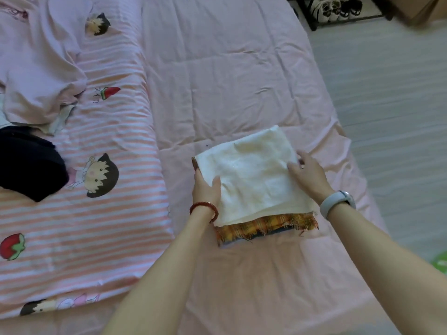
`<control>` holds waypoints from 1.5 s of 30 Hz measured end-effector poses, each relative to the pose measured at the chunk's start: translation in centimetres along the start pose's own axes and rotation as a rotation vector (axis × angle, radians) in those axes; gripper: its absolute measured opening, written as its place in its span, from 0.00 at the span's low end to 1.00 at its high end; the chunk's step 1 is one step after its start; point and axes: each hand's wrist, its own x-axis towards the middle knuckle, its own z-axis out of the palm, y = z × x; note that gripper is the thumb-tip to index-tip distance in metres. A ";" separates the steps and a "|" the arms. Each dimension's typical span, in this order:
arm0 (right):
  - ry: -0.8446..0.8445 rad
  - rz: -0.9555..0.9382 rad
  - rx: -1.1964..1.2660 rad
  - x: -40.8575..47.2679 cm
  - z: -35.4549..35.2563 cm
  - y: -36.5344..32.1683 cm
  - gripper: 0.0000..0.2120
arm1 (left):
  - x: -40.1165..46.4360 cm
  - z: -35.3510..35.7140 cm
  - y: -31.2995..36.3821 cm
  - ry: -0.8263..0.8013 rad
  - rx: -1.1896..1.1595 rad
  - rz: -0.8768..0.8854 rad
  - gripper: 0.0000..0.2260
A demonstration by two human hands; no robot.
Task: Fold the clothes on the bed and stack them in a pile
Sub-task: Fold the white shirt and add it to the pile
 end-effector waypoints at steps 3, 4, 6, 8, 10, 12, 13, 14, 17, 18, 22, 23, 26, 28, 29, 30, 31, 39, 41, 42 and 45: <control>0.120 -0.073 -0.400 0.1 1.5 1.1 0.20 | -0.2 1.3 -1.1 0.187 0.499 0.144 0.31; 0.184 -0.188 -0.456 -0.2 2.1 1.3 0.20 | -0.5 1.6 -1.3 0.263 0.642 0.305 0.30; 0.209 -0.391 -0.526 -0.3 3.2 1.3 0.20 | -0.8 2.2 -1.6 0.312 0.816 0.644 0.26; 0.093 -0.428 -0.591 0.1 4.0 1.5 0.22 | -0.5 2.7 -2.2 0.197 0.922 0.728 0.25; -0.047 -0.337 -0.619 0.5 4.7 2.6 0.25 | 0.2 2.7 -3.2 0.001 0.987 0.559 0.29; -0.134 -0.286 -0.663 0.4 5.3 4.1 0.26 | 1.0 2.6 -4.5 -0.102 1.051 0.456 0.32; -0.159 -0.282 -0.684 0.3 5.4 4.5 0.26 | 1.3 2.7 -4.8 -0.130 1.071 0.441 0.32; -0.172 -0.278 -0.697 0.2 5.4 4.7 0.26 | 1.5 2.7 -4.8 -0.150 1.073 0.436 0.32; -0.105 -0.248 -0.681 -0.1 5.3 3.5 0.26 | 1.4 2.4 -4.0 -0.171 1.031 0.431 0.31; -0.054 -0.246 -0.663 -0.5 5.3 2.7 0.26 | 1.1 1.9 -3.7 -0.157 1.008 0.449 0.31; 0.142 -0.411 -0.480 -3.6 6.3 -1.7 0.21 | -0.9 -2.0 -2.6 0.035 0.786 0.606 0.23; 0.165 -0.467 -0.425 -4.7 7.0 -2.9 0.20 | -1.4 -3.5 -2.8 0.101 0.739 0.631 0.21; 0.105 -0.539 -0.301 -8.2 10.5 -6.9 0.17 | -2.7 -8.9 -4.5 0.238 0.691 0.577 0.18; 0.040 -0.561 -0.287 -10.6 13.6 -9.3 0.16 | -3.3 -13.1 -6.3 0.253 0.683 0.466 0.19; 0.003 -0.576 -0.290 -11.8 15.3 -10.4 0.16 | -3.3 -15.3 -7.5 0.258 0.695 0.422 0.19; -0.036 -0.594 -0.291 -12.9 17.2 -11.5 0.16 | -3.3 -17.7 -8.6 0.261 0.715 0.387 0.20; -0.083 -0.604 -0.292 -13.8 19.0 -12.6 0.16 | -3.1 -20.2 -9.8 0.266 0.736 0.361 0.20; -0.241 -0.619 -0.405 -15.6 35.7 -24.1 0.21 | 5.5 -41.1 -17.0 0.233 0.931 0.096 0.27; -0.207 -0.618 -0.433 -14.3 39.3 -27.4 0.22 | 8.0 -45.1 -18.9 0.187 0.981 0.027 0.29; -0.178 -0.605 -0.437 -13.5 40.8 -28.9 0.23 | 9.0 -46.7 -19.9 0.152 1.002 -0.001 0.31; -0.089 -0.495 -0.372 -10.7 44.3 -32.8 0.26 | 10.7 -49.6 -23.0 0.056 1.018 -0.024 0.34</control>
